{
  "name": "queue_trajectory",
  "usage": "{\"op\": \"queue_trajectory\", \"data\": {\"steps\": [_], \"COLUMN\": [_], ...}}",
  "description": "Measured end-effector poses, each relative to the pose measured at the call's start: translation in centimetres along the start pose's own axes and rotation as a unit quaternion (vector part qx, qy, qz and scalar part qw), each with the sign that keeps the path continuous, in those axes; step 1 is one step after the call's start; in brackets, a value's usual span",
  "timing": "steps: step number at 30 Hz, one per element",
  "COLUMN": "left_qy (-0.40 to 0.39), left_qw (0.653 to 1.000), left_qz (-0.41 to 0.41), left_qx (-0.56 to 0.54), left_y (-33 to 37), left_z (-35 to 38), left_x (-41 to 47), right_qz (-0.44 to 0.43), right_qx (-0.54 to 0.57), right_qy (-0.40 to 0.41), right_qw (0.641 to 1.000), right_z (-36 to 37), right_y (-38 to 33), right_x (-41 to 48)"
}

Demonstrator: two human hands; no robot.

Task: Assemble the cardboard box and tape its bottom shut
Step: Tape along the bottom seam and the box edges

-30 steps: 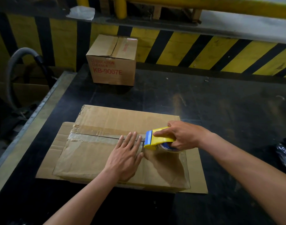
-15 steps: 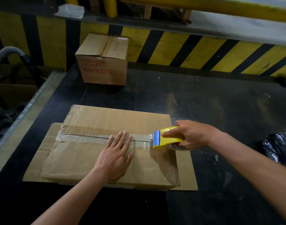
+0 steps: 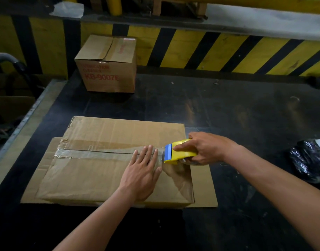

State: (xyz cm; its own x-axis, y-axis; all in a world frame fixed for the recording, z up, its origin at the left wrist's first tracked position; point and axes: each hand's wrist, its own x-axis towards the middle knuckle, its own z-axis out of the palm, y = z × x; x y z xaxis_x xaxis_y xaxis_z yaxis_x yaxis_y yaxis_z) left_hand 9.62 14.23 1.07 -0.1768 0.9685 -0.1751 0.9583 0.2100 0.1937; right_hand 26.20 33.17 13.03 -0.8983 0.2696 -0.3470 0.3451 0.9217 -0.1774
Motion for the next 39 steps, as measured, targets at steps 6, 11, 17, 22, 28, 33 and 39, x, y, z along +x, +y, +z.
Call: {"op": "queue_trajectory", "data": {"steps": [6,11,17,22,28,33,39], "left_qy": [0.007,0.024,0.04,0.033,0.009,0.017,0.002], "left_qw": [1.0,1.0,0.999,0.999,1.0,0.999,0.999], "left_qz": [-0.007,-0.006,-0.001,-0.002,-0.003,-0.003,0.036], "left_qx": [0.013,0.014,0.018,0.019,0.016,0.033,0.005], "left_y": [0.3,0.2,0.5,0.7,0.9,4.6,8.6], "left_z": [-0.2,0.1,0.3,0.2,-0.2,-1.0,0.9], "left_x": [-0.1,-0.2,-0.2,-0.2,-0.1,1.1,1.9], "right_qz": [0.001,0.032,0.042,0.045,0.07,0.066,0.069], "right_qx": [0.011,0.023,0.034,0.039,0.046,0.028,0.027], "right_qy": [-0.002,0.026,0.035,0.032,0.03,0.053,0.048], "right_qw": [1.0,0.999,0.998,0.998,0.996,0.996,0.996], "right_z": [0.5,0.2,1.3,1.4,2.3,2.9,3.1], "right_y": [1.0,2.7,3.5,4.4,5.7,5.7,5.7], "right_x": [-1.7,-3.6,-4.7,-5.2,-6.3,-6.1,-6.1]}}
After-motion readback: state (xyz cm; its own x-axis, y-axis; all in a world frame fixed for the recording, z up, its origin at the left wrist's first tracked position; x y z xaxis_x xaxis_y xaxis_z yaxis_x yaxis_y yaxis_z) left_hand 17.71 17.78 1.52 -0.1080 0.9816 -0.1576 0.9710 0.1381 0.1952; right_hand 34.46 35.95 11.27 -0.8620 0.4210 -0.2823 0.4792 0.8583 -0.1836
